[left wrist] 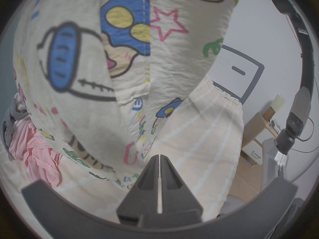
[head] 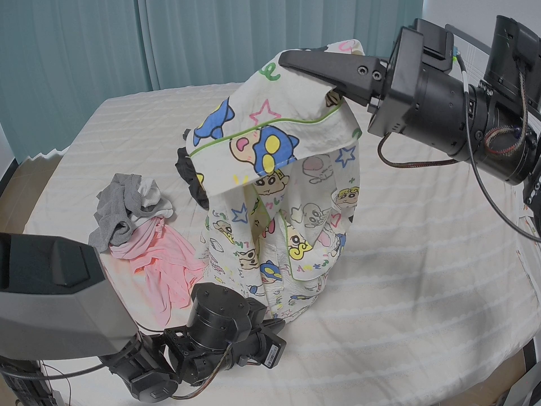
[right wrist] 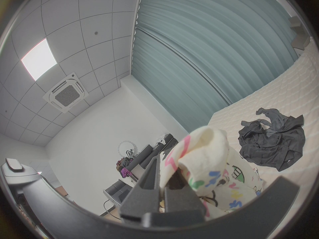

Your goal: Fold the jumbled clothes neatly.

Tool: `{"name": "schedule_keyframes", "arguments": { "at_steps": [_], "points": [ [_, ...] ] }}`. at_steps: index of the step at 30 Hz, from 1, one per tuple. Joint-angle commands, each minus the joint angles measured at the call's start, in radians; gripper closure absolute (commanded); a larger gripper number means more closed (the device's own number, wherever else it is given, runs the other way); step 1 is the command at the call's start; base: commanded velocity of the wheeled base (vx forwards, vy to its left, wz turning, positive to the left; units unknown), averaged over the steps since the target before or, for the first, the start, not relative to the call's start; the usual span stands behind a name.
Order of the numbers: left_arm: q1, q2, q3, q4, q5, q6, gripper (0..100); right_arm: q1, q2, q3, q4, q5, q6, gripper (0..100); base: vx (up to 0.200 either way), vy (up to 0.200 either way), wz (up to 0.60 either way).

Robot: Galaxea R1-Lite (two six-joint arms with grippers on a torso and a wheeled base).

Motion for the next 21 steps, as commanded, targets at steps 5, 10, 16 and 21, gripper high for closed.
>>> {"name": "schedule_keyframes", "arguments": {
  "at_steps": [5, 10, 16, 21],
  "points": [
    [0.007, 0.038, 0.008, -0.036, 0.01, -0.001, 100, 0.001, -0.011, -0.002, -0.003, 0.002, 0.037, 100, 0.0, 0.0, 0.0],
    [0.01, 0.089, 0.015, -0.104, 0.06, -0.001, 100, 0.001, -0.018, 0.003, -0.002, 0.001, 0.041, 100, 0.0, 0.0, 0.0],
    [0.012, 0.098, 0.056, -0.191, 0.062, 0.0, 100, -0.018, -0.017, 0.004, -0.002, 0.001, 0.041, 100, 0.0, 0.0, 0.0],
    [0.023, 0.1, 0.093, -0.233, 0.06, -0.001, 100, -0.03, -0.017, 0.012, -0.002, 0.001, 0.043, 100, 0.0, 0.0, 0.0]
  ]
}}
